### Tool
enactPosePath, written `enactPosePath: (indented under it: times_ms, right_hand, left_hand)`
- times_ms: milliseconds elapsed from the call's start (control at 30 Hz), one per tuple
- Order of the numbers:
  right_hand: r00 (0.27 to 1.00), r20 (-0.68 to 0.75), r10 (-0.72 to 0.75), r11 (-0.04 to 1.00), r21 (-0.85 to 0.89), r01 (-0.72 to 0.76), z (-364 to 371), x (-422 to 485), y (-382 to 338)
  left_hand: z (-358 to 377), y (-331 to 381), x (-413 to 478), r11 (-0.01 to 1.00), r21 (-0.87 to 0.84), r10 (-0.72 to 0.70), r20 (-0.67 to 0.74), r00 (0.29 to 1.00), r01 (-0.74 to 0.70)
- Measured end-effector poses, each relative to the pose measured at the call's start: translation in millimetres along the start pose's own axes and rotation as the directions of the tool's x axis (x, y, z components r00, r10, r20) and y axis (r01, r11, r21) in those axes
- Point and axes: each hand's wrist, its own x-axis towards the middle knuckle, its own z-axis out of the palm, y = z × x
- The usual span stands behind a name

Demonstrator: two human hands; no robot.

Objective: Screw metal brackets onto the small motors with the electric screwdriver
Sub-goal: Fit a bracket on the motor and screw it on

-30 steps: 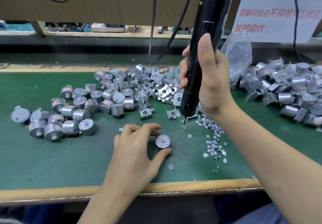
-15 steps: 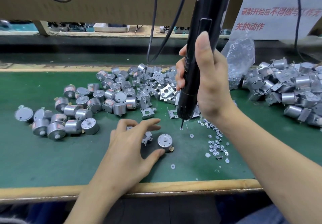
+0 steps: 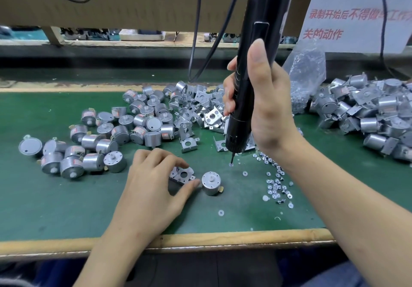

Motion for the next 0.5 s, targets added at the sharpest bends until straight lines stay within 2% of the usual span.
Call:
enactPosePath:
  times_ms: [233,333,500]
  right_hand:
    - [1.0,-0.004,0.006,1.0,-0.007,-0.006,0.8,-0.8,-1.0]
    - [1.0,-0.009,0.01,1.0,-0.001,-0.01,1.0,-0.6,-2.0]
    - [1.0,-0.008,0.016,1.0,-0.002,-0.016,1.1,-1.0,-2.7]
  left_hand:
    - [0.3,3.6,-1.1,0.999,0.044,-0.008,-0.032,0.999,0.009]
    - [-13.2,3.3,-1.0,0.999,0.046,-0.017,0.0,1.0,0.016]
    - [-29.9,2.8,-2.3,0.984,-0.021,-0.176,0.103,0.979,0.179]
